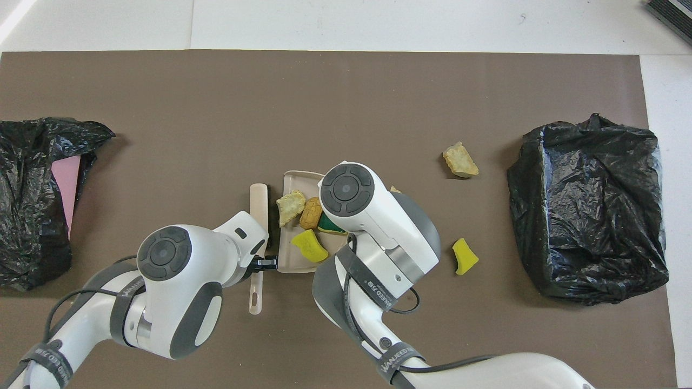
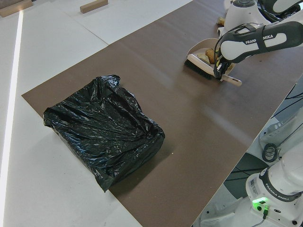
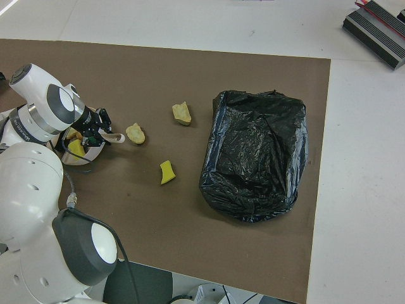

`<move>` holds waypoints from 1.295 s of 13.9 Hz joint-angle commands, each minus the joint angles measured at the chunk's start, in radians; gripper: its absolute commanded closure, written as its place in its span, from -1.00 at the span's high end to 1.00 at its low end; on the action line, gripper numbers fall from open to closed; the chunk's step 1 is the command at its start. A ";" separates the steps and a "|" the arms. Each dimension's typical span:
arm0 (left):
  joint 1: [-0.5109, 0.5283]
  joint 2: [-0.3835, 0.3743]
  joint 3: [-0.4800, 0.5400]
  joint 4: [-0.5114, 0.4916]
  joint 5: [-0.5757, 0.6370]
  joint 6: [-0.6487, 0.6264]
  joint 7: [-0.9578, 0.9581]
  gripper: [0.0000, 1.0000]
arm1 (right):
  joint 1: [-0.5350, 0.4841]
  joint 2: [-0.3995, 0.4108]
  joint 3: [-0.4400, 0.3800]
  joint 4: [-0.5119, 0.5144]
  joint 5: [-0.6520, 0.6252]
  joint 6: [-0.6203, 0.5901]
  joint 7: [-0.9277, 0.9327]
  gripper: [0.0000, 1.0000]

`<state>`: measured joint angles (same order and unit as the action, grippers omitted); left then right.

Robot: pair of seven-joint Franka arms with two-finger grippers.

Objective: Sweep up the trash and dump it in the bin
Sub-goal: 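Sweep the scraps nearest the left gripper into the dustpan with the brush, then brush the remaining scraps onto the dustpan with the left gripper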

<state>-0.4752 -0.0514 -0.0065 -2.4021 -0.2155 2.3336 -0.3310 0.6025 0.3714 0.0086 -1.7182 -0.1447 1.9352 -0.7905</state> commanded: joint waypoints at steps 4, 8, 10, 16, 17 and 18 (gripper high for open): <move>0.093 0.005 -0.001 0.020 0.021 -0.042 0.013 -1.00 | -0.032 -0.060 0.005 -0.026 -0.016 0.025 -0.033 -1.00; 0.086 -0.004 -0.004 0.020 0.021 -0.056 0.009 -1.00 | -0.082 -0.089 0.007 -0.026 -0.001 0.022 -0.117 -1.00; 0.072 -0.005 -0.009 0.021 0.022 -0.059 0.010 -1.00 | -0.081 -0.092 0.007 -0.034 -0.001 0.024 -0.121 -1.00; 0.069 -0.004 -0.010 0.021 0.021 -0.050 0.058 -1.00 | -0.073 -0.092 0.005 -0.073 0.001 0.044 -0.207 -1.00; 0.067 -0.004 -0.010 0.021 0.021 -0.051 0.081 -1.00 | -0.070 -0.092 0.005 -0.083 0.001 0.050 -0.207 -1.00; 0.066 -0.004 -0.012 0.021 0.021 -0.051 0.090 -1.00 | -0.069 -0.092 0.005 -0.095 -0.001 0.057 -0.207 -1.00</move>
<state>-0.4002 -0.0511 -0.0217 -2.3852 -0.2088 2.3011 -0.2661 0.5357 0.3021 0.0090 -1.7666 -0.1444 1.9535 -0.9706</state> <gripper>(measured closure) 0.744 0.687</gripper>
